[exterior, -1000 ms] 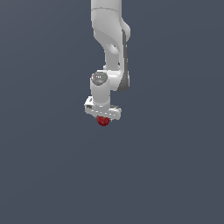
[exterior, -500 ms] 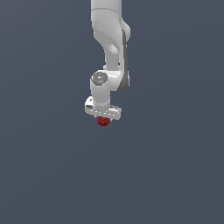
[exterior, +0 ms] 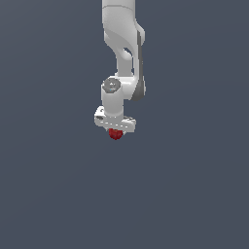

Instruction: Pick up the object and move it to a goal position.

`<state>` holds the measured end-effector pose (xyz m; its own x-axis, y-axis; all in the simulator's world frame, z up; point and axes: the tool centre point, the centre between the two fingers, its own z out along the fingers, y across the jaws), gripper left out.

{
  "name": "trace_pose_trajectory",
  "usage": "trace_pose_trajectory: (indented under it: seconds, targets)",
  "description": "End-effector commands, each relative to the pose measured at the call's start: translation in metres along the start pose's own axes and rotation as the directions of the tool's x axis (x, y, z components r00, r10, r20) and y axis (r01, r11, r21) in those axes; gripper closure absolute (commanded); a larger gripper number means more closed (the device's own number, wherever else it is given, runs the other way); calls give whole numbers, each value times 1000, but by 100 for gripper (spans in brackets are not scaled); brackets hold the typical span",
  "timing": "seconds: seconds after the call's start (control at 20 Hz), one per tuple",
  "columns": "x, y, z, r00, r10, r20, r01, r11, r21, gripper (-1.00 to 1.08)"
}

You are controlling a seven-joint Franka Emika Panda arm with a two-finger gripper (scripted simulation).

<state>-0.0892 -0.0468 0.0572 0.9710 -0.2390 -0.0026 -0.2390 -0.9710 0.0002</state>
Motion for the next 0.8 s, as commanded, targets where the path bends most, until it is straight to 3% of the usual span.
trace_pose_trajectory:
  seconds: [0.0,0.75]
  targets:
    - [3,-5,-10,1000,0,-3,0,1000,1,108]
    - [31,-57,-127,1000,0,-3,0,1000,-1,108]
